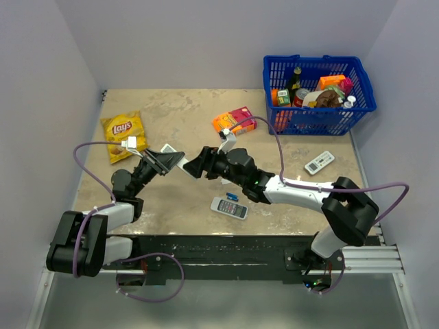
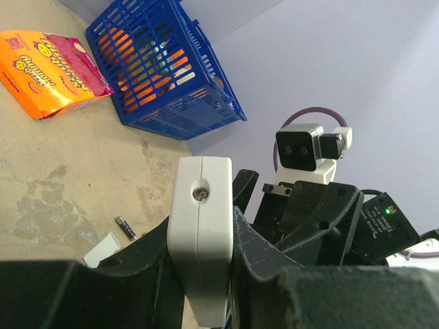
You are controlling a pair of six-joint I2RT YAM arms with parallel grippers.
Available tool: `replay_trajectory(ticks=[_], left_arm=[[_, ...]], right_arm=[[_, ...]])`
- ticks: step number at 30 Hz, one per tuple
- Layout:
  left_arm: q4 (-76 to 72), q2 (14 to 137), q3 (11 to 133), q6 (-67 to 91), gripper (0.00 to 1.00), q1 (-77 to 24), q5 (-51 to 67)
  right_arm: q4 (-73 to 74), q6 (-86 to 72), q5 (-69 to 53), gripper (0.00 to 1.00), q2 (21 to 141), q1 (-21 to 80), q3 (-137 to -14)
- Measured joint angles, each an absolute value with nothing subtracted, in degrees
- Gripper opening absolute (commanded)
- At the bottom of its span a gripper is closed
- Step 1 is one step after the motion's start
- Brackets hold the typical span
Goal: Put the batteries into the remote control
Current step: Load the battery into the remote control.
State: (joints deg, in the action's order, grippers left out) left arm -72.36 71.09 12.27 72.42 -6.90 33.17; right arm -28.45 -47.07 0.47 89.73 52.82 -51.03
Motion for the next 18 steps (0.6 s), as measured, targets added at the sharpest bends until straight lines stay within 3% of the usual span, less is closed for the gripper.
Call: replay_trajectory(ticks=[8, 18], left_arm=[[-72.4, 70.9, 12.3, 72.4, 0.00, -6.9, 33.1], [-72.4, 70.6, 12.3, 72.4, 0.00, -6.9, 33.2]], right_arm=[[-29.6, -47.0, -1.0, 0.83, 89.7, 52.8, -51.0], [-28.1, -42.2, 0.1, 0.81, 86.7, 52.4, -51.0]])
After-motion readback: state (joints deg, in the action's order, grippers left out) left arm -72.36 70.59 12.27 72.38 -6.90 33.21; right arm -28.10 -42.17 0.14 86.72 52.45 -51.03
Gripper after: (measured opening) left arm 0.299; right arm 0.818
